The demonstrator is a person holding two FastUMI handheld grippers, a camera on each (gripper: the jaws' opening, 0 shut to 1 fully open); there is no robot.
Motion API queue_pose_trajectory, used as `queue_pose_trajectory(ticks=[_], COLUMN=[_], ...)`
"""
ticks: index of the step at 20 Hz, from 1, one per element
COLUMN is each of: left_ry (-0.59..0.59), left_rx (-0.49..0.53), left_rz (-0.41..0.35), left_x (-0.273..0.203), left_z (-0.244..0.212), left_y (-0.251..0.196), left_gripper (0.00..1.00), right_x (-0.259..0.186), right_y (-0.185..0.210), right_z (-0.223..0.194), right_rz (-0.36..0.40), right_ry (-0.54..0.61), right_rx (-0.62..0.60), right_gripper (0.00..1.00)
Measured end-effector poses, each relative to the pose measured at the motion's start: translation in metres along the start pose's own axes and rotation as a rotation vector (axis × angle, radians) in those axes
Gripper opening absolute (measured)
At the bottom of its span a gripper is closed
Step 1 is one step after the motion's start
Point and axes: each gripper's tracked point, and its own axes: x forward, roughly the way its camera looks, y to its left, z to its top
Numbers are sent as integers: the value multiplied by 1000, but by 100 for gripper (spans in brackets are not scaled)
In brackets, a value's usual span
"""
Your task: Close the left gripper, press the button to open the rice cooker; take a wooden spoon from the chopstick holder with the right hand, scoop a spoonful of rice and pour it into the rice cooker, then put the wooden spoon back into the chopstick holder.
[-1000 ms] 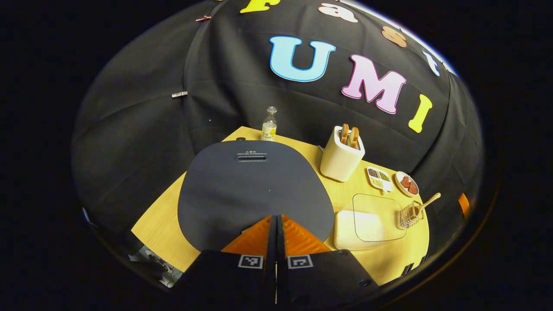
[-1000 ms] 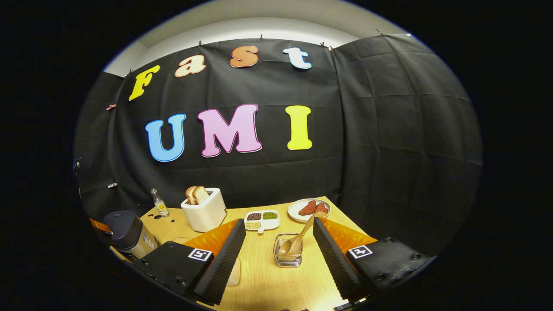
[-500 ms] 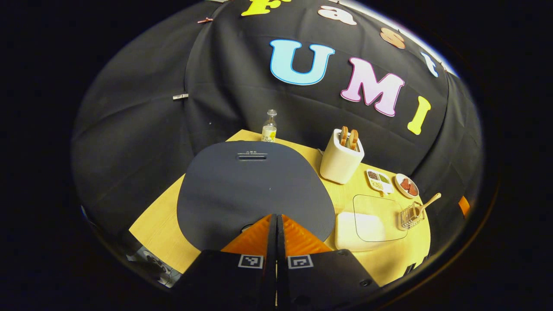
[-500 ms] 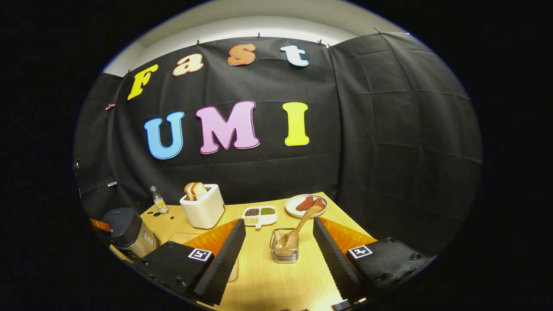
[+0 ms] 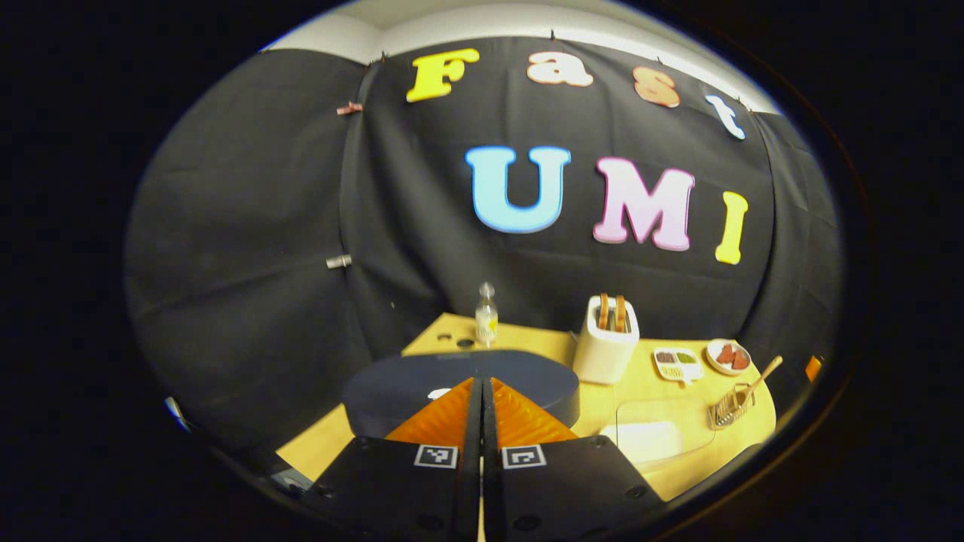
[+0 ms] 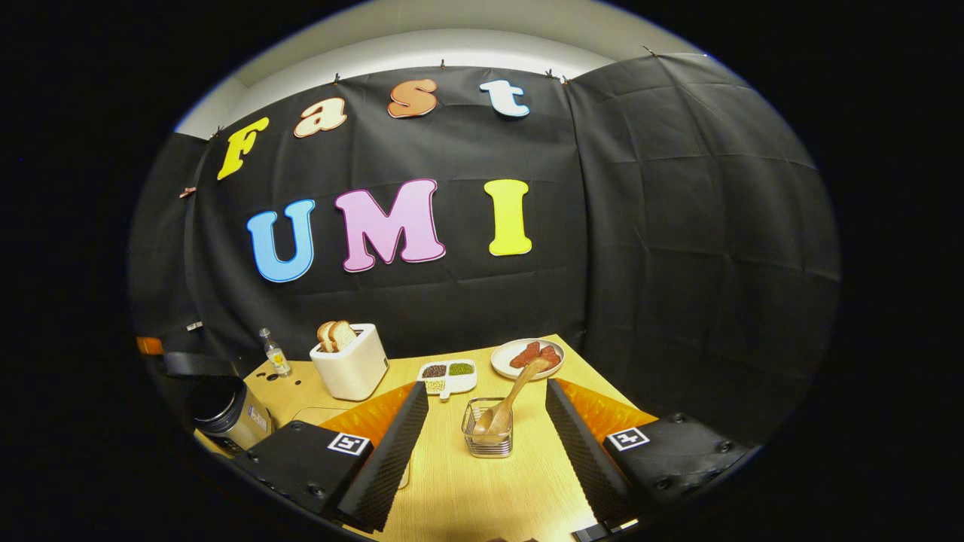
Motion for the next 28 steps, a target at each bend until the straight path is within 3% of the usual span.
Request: queue_pose_trajectory(ticks=[4, 5, 8, 9, 10, 12, 13, 19, 24, 28], left_ry=[-68, -68, -65, -55, -43, -14, 5, 112, 232, 292], left_rx=[33, 42, 9, 0, -5, -2, -7, -68, -89, -41], left_rz=[1, -8, -66, -72, -74, -58, -48, -4, 89, 143], left_x=[-14, -18, -29, -30, -32, -39, -38, -50, -63, -77], left_z=[27, 25, 15, 7, 1, -13, -21, -61, -101, -125], left_y=[-10, -14, -39, -44, -49, -59, -64, -86, -83, -81], left_gripper=[10, 16, 42, 55, 62, 90, 97, 98, 98, 98], right_x=[18, 24, 50, 60, 70, 89, 98, 156, 204, 228], right_y=[-5, -8, -16, -19, -23, -31, -37, -58, -70, -61], right_z=[1, 4, 6, 5, 5, 4, 0, -45, -92, -125], right_rz=[2, -1, -8, -10, -15, -28, -36, -70, -109, -91], right_ry=[12, 8, 21, 32, 40, 57, 70, 199, 308, 395], right_rx=[17, 21, 52, 71, 90, 131, 150, 248, 281, 334], right_gripper=[98, 98, 98, 98, 98, 98, 98, 98, 99, 97])
